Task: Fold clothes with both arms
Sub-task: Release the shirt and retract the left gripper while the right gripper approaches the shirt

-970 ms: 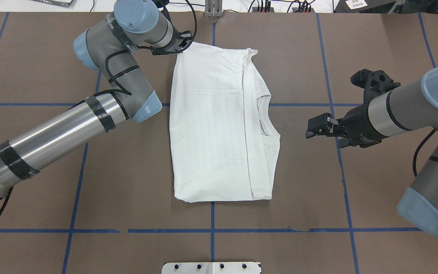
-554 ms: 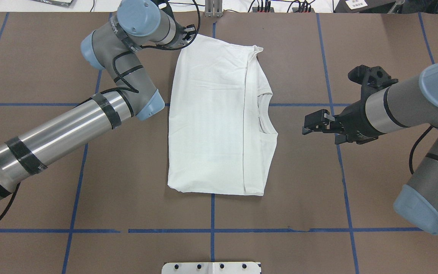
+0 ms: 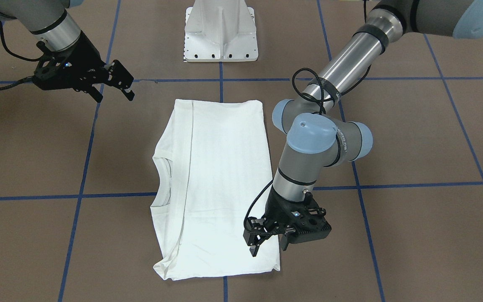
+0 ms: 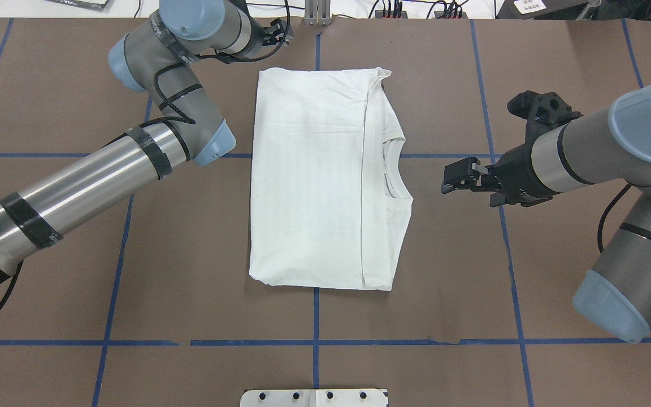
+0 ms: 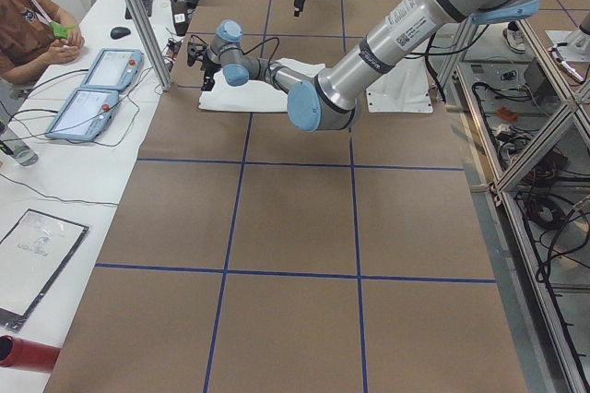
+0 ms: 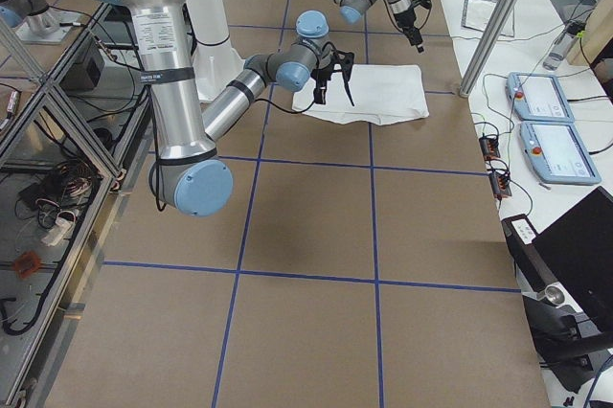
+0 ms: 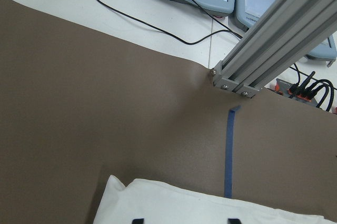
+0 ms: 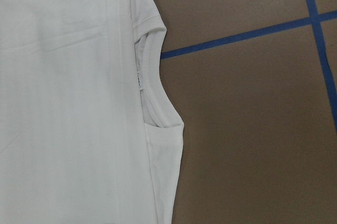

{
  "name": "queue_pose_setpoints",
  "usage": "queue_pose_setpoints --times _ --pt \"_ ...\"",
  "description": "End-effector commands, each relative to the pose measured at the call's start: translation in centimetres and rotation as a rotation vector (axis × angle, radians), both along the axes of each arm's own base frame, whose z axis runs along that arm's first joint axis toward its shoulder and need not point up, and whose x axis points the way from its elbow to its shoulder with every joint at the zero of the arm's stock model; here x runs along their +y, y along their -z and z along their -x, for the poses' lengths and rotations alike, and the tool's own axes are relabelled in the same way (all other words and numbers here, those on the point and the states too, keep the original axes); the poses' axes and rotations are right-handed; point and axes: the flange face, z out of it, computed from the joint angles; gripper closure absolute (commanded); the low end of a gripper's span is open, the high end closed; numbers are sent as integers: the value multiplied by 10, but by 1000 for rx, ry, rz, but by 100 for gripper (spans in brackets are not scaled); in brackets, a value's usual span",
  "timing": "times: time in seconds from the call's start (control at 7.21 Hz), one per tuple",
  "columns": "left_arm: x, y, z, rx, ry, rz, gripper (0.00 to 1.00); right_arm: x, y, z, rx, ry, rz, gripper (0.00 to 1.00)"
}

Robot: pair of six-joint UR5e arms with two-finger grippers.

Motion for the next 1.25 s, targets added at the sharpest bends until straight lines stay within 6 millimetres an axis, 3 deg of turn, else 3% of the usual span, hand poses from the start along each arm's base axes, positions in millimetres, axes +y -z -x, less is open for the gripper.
queue_pose_setpoints --times 0.0,0.14,0.42,0.55,0.83,0.97,1.11 --pt "23 -38 35 23 -71 29 0 -11 4 25 17 36 -41 0" --pt "41 -51 48 0 -94 65 0 -12 2 32 38 69 -69 0" --pt "77 -47 81 -71 -123 64 0 -20 32 50 145 137 -120 0" --pt "99 -48 104 -87 -124 80 0 -10 39 73 220 164 -169 0" --pt "139 -60 137 -114 -144 68 0 10 33 110 276 211 -206 0" --pt "151 -64 143 -95 -177 77 0 14 21 141 313 282 -235 0" --pt "153 -64 142 -84 -196 84 0 27 22 160 318 313 -244 0"
